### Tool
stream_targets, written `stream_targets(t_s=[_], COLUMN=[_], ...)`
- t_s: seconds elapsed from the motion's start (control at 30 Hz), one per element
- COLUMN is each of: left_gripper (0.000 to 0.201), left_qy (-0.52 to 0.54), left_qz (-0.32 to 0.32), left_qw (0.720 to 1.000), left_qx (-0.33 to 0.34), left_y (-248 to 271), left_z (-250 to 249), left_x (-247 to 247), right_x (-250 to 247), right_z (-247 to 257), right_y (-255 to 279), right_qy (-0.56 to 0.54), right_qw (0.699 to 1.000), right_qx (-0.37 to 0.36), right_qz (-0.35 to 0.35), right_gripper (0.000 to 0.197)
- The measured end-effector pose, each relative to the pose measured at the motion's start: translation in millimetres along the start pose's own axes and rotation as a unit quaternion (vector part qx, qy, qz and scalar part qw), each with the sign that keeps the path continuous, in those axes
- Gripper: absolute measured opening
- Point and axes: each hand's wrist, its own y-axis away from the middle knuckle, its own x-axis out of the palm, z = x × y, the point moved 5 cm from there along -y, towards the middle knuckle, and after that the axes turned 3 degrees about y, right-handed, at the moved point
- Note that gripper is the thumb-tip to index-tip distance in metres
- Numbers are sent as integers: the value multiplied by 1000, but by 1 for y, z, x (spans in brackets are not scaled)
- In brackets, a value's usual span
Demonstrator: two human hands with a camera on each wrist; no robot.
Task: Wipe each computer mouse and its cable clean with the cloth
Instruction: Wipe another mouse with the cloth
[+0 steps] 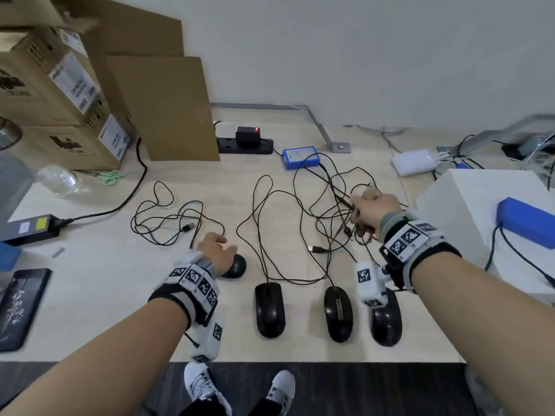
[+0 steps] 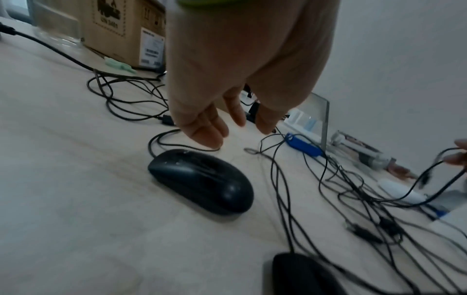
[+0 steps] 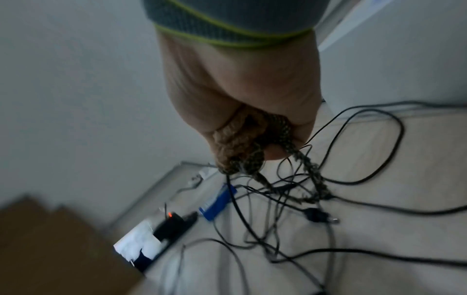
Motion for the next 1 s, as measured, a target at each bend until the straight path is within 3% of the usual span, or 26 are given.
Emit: stream_targets(t_s=[0.07, 0.17, 0.23, 0.33, 0.4, 0.53, 0.63, 0.73, 0.87, 1.0], left_gripper=[40, 55, 62, 59, 57, 53, 58, 67, 88, 101], left_qy=[-96, -269, -316, -316, -312, -340, -339, -269, -211, -174], left_qz=[29, 24, 35, 60, 72, 119, 85, -5, 26, 24], left_qw=[995, 959, 941, 937, 934, 915, 922, 958, 977, 984], left_qx=[8, 81, 117, 138, 159, 183, 169, 102, 12, -18], left_y=[1, 5, 9, 7, 8, 11, 11, 16, 12, 10], left_z=[6, 9, 14, 31, 35, 49, 56, 63, 79, 86], left_x=[7, 12, 16, 17, 17, -2, -29, -54, -50, -31], right_x=[6, 8, 13, 30, 48, 101, 136, 168, 211, 229], right_z=[-15, -16, -1, 29, 41, 49, 46, 38, 27, 24], right_y=[-3, 7, 19, 43, 49, 63, 79, 100, 129, 148], right_qy=[12, 131, 205, 273, 275, 144, 119, 101, 20, -3], right_qw=[1000, 987, 968, 938, 939, 972, 971, 972, 979, 985], right_qx=[-8, -50, -126, -211, -209, -169, -151, -132, -85, -76], right_qz=[-19, -72, -65, -38, -3, 80, 145, 166, 186, 152], right_gripper=[38, 36, 31, 35, 31, 39, 33, 35, 44, 33])
